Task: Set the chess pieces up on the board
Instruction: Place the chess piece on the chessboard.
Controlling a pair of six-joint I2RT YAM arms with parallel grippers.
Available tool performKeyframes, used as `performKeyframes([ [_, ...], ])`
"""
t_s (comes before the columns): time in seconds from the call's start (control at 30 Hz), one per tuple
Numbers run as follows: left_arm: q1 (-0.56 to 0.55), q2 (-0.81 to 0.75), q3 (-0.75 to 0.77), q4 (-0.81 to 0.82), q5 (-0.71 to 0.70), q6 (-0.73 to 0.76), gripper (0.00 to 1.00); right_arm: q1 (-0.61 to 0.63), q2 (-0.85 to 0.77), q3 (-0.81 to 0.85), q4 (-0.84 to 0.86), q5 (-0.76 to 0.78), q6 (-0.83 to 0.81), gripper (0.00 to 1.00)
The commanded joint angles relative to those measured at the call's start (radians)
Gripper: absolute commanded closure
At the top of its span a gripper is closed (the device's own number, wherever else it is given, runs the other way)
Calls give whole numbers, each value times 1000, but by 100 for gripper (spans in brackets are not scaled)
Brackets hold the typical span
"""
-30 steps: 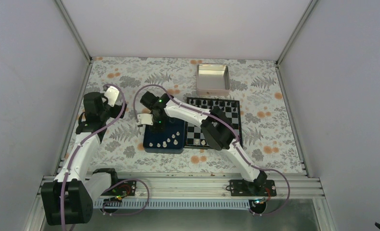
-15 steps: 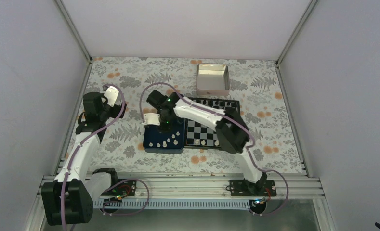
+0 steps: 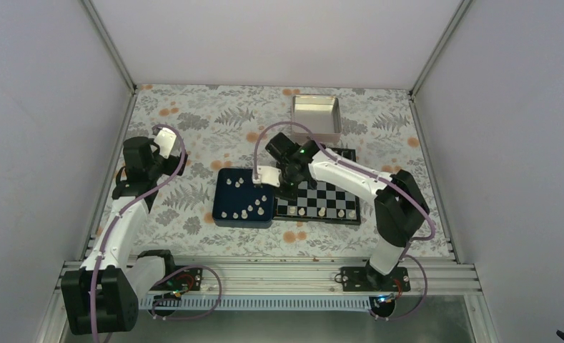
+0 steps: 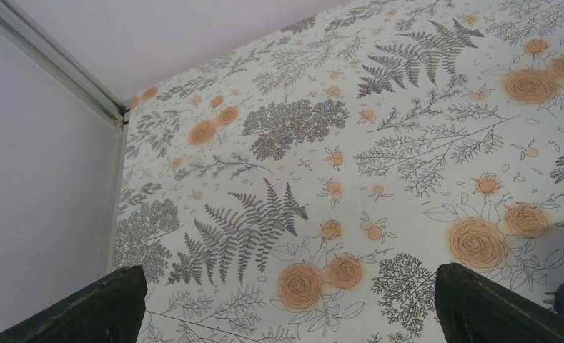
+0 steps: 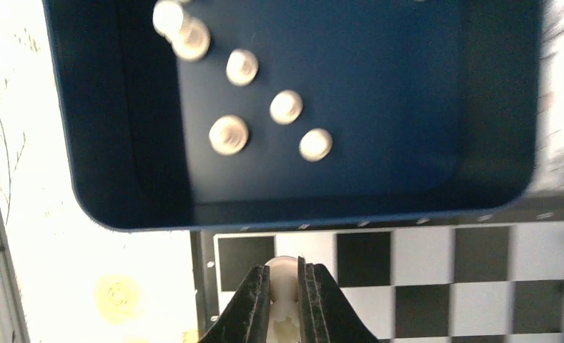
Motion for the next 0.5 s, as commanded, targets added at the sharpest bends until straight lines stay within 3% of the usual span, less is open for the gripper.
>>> performKeyframes([
  [0.0,6,-3,2,17,-3,-10,0,1,-32,-97,58,-32,15,95],
  [0.47,5,8,5,14,-7,-10,0,-10,0,-235,152,-51,16,94],
])
